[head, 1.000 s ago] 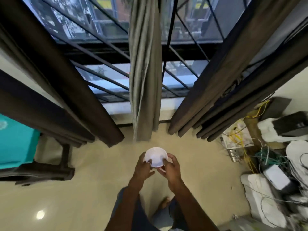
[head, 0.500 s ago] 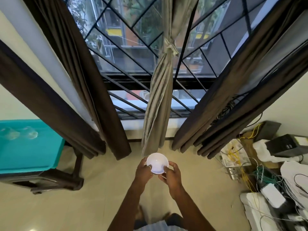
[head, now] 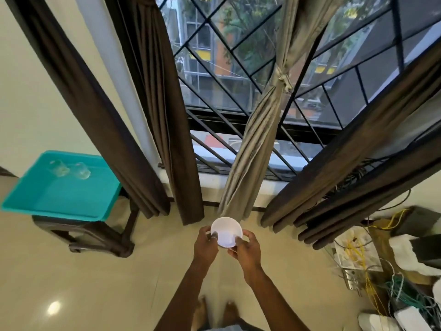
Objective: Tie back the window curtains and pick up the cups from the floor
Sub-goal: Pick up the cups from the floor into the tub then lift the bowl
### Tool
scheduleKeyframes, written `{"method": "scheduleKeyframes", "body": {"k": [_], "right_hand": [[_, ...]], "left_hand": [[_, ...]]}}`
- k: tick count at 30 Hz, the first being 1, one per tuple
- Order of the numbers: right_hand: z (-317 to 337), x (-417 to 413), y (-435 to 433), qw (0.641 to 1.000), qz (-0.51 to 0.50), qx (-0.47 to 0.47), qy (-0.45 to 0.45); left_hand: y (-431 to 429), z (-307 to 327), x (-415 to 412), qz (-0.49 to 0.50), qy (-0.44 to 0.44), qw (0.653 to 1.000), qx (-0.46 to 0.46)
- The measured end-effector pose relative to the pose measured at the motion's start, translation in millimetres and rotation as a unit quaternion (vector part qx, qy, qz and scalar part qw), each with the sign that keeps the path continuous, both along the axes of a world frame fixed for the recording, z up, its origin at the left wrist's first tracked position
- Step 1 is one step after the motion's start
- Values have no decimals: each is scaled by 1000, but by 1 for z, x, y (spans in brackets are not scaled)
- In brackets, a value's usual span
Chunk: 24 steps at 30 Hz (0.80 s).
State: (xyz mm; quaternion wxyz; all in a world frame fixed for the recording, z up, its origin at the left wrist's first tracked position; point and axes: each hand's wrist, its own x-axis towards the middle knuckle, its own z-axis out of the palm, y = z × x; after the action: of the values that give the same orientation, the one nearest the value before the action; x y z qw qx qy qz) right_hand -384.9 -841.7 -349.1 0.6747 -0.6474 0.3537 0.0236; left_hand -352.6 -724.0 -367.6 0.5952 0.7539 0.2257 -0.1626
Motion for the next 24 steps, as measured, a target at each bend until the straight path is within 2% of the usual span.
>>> {"method": "scheduleKeyframes", "body": {"k": [9, 24], "right_hand": [[-10, -7, -5, 993, 110, -22, 38], [0, -4, 101, 953, 299, -45, 18]], "left_hand": [[1, 4, -37, 103, 53, 993, -28], [96, 19, -82, 275, -40, 961, 16]]}}
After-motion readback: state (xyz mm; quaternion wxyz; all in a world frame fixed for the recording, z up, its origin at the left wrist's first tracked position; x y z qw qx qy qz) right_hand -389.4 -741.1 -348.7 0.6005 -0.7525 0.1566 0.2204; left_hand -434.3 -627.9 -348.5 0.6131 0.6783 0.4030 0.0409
